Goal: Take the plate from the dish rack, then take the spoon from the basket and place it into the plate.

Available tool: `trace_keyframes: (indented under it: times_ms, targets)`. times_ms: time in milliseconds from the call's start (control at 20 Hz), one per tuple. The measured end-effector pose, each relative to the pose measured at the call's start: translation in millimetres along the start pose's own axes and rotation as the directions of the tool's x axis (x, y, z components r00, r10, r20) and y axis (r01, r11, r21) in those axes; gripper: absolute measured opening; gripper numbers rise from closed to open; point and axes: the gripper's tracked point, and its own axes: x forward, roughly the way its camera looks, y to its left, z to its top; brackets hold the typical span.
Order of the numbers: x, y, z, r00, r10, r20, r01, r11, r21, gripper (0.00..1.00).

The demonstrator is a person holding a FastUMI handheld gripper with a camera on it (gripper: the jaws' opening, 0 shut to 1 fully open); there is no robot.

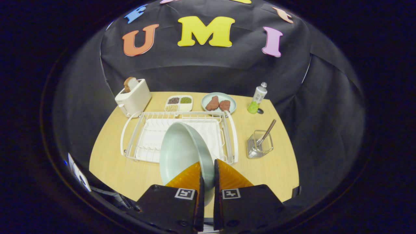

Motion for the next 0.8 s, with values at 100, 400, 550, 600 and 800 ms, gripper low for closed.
trace_keyframes:
  times_ms: [100, 400, 550, 600, 800]
  targets:
    - [10.3, 5.6, -34.0, 0.996, 0.086, -0.015, -0.085, 0.995, 0.057, 0.17]
    - [59.4, -19.0, -106.5, 0.989, 0.134, -0.064, -0.124, 0.983, 0.138, 0.17]
    - [77.2, -21.0, -127.1, 0.986, 0.141, -0.091, -0.128, 0.982, 0.139, 0.17]
    - [83.7, -18.9, -130.7, 0.982, 0.167, -0.092, -0.152, 0.977, 0.146, 0.17]
    - [103.3, -13.4, -148.7, 0.956, 0.273, -0.110, -0.246, 0.946, 0.212, 0.18]
